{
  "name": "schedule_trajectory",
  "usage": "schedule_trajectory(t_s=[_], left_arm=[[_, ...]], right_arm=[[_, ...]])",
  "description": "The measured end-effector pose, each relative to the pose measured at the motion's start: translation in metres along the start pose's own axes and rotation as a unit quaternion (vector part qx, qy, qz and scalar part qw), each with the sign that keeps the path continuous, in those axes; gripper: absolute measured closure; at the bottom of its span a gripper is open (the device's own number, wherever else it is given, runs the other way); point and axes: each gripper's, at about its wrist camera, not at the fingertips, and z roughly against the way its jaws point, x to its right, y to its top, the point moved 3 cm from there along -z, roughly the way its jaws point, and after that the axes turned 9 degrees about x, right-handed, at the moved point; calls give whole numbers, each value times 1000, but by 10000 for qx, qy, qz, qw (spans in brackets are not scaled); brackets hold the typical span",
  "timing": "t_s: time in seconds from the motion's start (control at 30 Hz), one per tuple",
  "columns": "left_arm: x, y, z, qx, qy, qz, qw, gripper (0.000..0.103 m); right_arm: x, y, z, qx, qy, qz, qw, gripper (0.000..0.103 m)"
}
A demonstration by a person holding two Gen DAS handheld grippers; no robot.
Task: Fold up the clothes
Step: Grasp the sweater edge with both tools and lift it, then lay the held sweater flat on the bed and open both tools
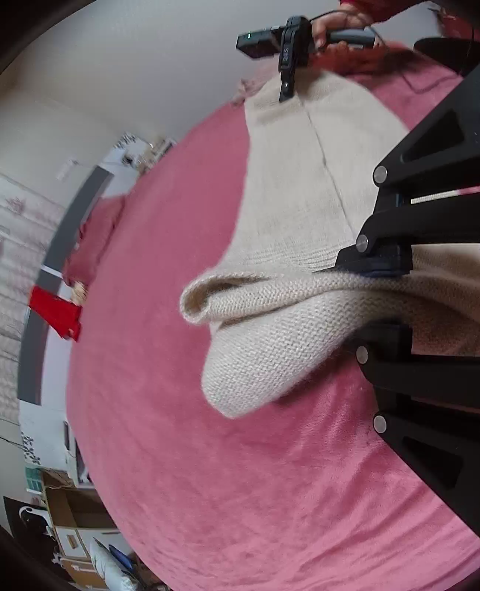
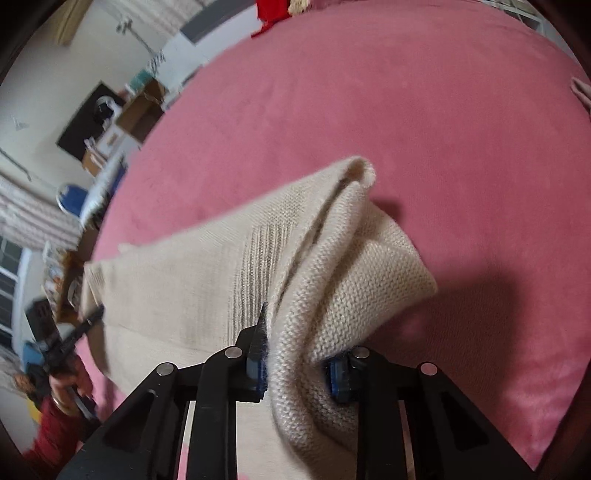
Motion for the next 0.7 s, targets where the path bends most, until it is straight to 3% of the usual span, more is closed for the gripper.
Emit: schedule_trajectory(t_s=[0.23,0.37,0.57,0.7], left_arm=[[0,10,54,267,-225,-81,9994,88],[-23,10,87,455,-59,64,9989,88],[-82,-2,148,732,613,423,9945,88],[-142,-29,177,682,1334,605,9869,86]], right_arm=[[-53,17,34,195,587,84,9980,79],[-100,22,38,113,899,343,9953,79],[-184,16,-12,-185,1325,616,9891,79],[-235,0,-61,-408,1569,756,9839,79]])
